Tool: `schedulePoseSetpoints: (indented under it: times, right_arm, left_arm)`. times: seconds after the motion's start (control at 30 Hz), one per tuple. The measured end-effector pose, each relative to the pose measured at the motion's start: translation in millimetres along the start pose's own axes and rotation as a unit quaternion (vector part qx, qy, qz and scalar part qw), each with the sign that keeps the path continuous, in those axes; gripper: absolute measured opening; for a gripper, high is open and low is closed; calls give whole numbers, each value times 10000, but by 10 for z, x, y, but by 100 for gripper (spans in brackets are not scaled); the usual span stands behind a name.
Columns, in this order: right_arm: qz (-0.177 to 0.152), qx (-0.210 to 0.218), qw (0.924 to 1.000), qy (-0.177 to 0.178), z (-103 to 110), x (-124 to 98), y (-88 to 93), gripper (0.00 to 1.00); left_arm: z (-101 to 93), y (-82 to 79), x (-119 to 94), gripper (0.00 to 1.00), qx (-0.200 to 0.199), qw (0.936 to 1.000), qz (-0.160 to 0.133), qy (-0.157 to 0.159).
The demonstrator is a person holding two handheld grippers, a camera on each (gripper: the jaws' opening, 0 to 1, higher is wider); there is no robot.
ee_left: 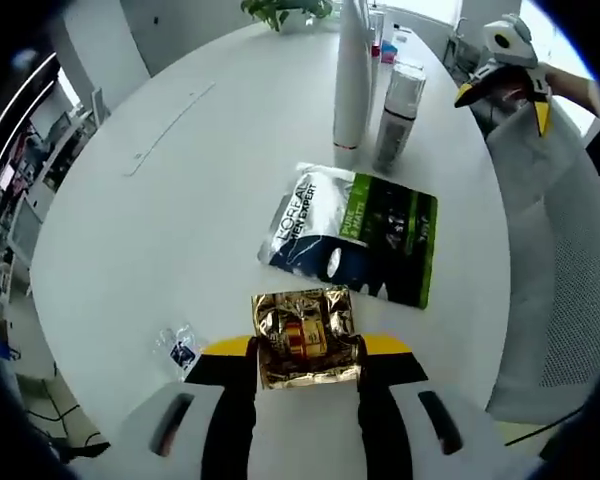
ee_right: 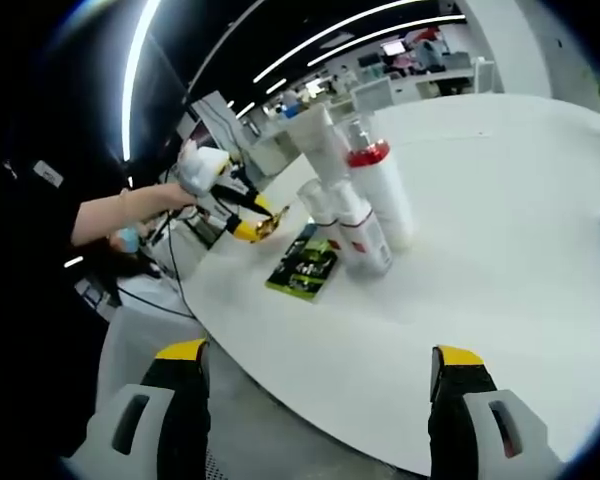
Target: Arrange the skincare products in the storage area until every visible bottle or jar stands upright without overlapping.
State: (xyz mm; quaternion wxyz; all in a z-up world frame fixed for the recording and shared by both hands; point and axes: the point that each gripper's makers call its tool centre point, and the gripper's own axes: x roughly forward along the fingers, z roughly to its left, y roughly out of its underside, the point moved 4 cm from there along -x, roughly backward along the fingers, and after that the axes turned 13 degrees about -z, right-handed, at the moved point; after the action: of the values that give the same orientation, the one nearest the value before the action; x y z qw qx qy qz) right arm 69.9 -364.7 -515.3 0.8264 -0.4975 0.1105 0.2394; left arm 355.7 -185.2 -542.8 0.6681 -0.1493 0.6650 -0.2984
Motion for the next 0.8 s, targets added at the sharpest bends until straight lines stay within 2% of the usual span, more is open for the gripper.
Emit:
schedulePoseSetpoints:
  times: [0.13, 0.27, 0.6, 0.8]
  right_arm:
    - [6, -11, 10000, 2, -5, -4, 1, 96]
    - [-3, 2, 10000, 24, -17, -6, 1, 96]
    - [19, 26, 10000, 66, -36, -6, 6, 96]
    - [20, 29, 10000, 86, -46, -4, 11, 96]
  left_arm:
    - [31, 34, 51, 35, 334, 9991, 180, 193]
    - [145, 101, 166, 35, 641, 9969, 361, 269]
    - [244, 65, 207, 34, 1034, 9923, 489, 480]
    - [282, 40, 261, 34, 1093, 9908, 500, 622]
